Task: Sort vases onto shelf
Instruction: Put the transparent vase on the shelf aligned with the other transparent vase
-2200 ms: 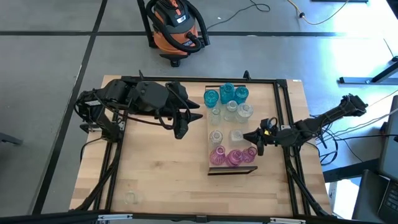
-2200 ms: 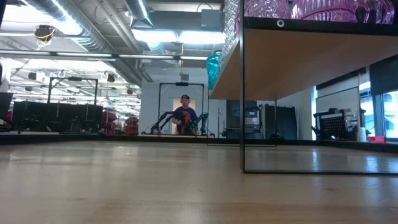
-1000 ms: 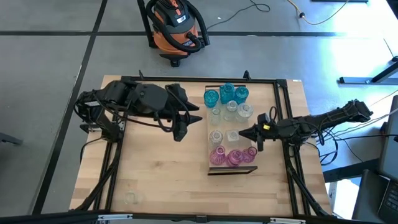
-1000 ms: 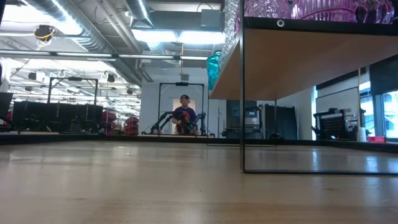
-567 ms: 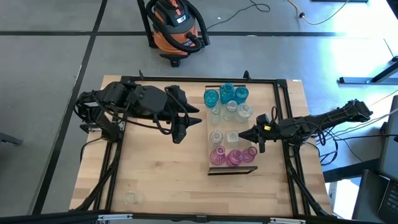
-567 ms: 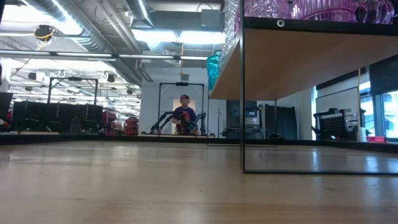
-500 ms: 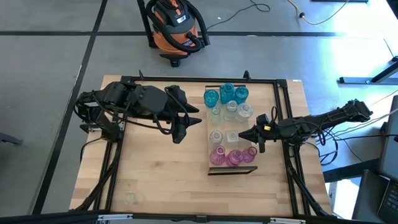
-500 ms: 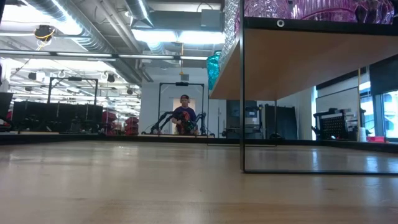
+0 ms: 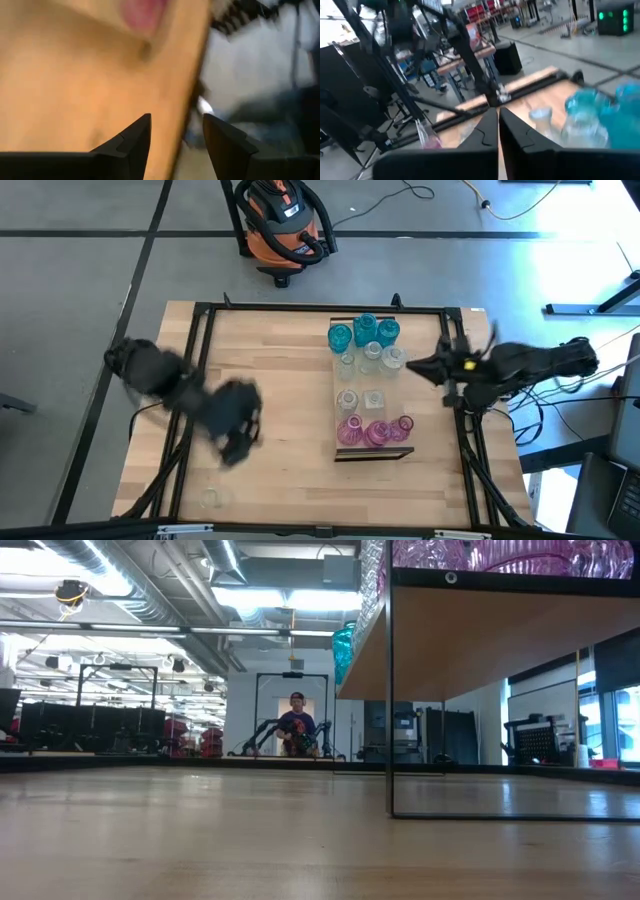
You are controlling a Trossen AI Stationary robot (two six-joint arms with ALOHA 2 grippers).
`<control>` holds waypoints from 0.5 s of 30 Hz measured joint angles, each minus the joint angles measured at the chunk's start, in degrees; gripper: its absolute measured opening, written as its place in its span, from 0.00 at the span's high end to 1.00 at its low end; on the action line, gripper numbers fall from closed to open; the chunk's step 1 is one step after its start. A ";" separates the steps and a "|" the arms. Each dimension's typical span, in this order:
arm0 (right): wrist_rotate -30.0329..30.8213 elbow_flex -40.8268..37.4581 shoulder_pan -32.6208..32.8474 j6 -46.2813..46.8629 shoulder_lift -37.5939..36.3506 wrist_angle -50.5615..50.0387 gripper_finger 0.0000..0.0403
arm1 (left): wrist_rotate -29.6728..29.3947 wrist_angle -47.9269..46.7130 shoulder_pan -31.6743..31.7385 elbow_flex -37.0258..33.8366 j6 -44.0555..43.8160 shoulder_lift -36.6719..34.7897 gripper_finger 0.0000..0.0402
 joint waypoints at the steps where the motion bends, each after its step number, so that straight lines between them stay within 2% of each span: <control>1: -0.04 2.01 0.00 -0.79 -0.06 -1.28 1.00 | 0.83 0.52 -3.03 -1.04 -1.97 0.02 0.57; 4: -0.04 6.71 0.00 -2.77 -0.04 -3.63 0.99 | 1.02 -0.08 -11.37 -4.80 -11.90 0.21 0.57; 8: -0.70 9.16 0.00 -4.97 -0.04 -3.53 0.92 | 1.25 0.23 -19.79 -13.90 -29.85 0.49 0.57; 12: -0.16 9.24 0.00 -4.81 0.05 -3.39 0.79 | 5.52 7.01 -25.03 -24.02 -42.81 0.57 0.57; 15: -0.09 9.24 0.00 -1.73 0.16 -3.40 0.65 | 9.44 10.30 -26.81 -28.89 -46.85 0.57 0.56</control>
